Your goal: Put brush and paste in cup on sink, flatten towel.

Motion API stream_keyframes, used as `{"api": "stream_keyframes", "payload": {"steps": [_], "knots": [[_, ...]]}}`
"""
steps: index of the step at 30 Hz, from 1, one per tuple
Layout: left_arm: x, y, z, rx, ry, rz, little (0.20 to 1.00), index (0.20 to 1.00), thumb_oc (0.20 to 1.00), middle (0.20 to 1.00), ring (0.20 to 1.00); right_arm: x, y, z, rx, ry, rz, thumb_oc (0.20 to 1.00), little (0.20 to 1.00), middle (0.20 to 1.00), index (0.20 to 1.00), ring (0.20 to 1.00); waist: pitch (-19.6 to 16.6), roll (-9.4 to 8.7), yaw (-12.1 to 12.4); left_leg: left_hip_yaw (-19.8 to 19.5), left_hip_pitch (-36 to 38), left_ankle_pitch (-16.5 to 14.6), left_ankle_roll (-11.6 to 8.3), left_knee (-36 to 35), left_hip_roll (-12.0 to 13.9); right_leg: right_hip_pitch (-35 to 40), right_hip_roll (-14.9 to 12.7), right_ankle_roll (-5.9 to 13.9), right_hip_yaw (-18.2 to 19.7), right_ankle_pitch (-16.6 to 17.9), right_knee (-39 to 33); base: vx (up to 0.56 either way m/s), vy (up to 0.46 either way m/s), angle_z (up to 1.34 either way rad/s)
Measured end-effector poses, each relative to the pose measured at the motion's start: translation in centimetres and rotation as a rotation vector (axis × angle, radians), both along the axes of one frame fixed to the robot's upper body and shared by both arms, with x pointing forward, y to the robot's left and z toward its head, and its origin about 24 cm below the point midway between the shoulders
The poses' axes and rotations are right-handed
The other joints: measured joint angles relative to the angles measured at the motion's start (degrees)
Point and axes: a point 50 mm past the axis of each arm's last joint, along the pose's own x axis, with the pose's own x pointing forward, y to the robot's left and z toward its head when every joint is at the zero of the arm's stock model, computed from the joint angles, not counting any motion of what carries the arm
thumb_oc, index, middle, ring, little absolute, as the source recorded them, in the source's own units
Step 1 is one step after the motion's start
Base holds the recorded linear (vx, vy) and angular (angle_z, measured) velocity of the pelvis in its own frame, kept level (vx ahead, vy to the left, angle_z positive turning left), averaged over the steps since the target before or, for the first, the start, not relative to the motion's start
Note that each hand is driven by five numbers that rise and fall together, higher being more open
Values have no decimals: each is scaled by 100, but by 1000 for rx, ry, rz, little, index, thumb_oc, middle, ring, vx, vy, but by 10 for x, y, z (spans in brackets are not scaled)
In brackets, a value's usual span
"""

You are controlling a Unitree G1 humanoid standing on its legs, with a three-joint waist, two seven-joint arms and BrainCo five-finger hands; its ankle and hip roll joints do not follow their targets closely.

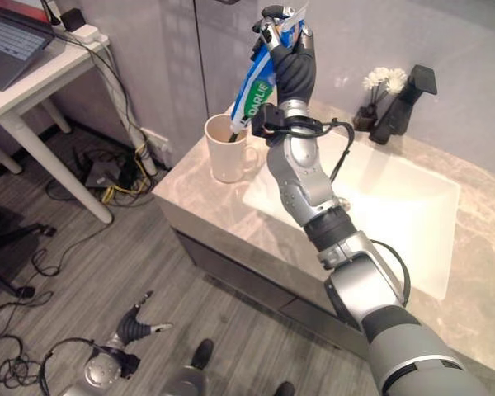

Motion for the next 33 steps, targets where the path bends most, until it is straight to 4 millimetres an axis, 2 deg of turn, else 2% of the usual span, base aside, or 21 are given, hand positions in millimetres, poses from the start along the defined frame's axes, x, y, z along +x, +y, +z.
{"api": "stream_keyframes", "payload": {"steps": [4, 13, 17, 23, 33], "knots": [[2, 1, 0, 8, -3, 6, 1000, 1000, 1000, 1000, 1000, 0, 1, 0, -6, 2, 1, 200, 200, 200, 200, 200, 54, -91, 3, 0, -8, 0, 0, 19, 0, 1, -1, 0, 1, 0, 0, 0, 0, 0], [2, 1, -4, 35, 5, 13, 1000, 1000, 1000, 1000, 1000, -1, 12, -3, -51, 8, 22, 200, 200, 200, 200, 200, 83, -165, 6, -1, -11, -1, -2, 40, 0, 5, 4, 0, 2, 1, 1, 0, 0, 0], [1, 3, -6, 45, 16, 19, 1000, 1000, 1000, 1000, 1000, 5, 15, -10, -89, 46, 10, 200, 200, 200, 200, 200, 123, -279, 8, -7, -26, -2, -3, 62, -2, 7, 4, 0, 1, 1, 1, 0, 0, 0], [1, 3, -9, 57, 27, 17, 1000, 1000, 1000, 1000, 1000, 8, 22, -18, -123, 77, 2, 200, 200, 200, 200, 200, 130, -326, 16, -12, -74, -3, -4, 91, -4, -13, 9, 0, -8, 2, 1, 0, 0, 0], [3, 1, -11, 66, 33, 8, 1000, 1000, 1000, 1000, 1000, 11, 22, -23, -160, 88, -26, 200, 200, 200, 200, 200, 165, -423, 102, -15, -108, -4, -5, 93, -4, -50, 10, -2, -8, 4, 1, 0, 0, 0]]}}
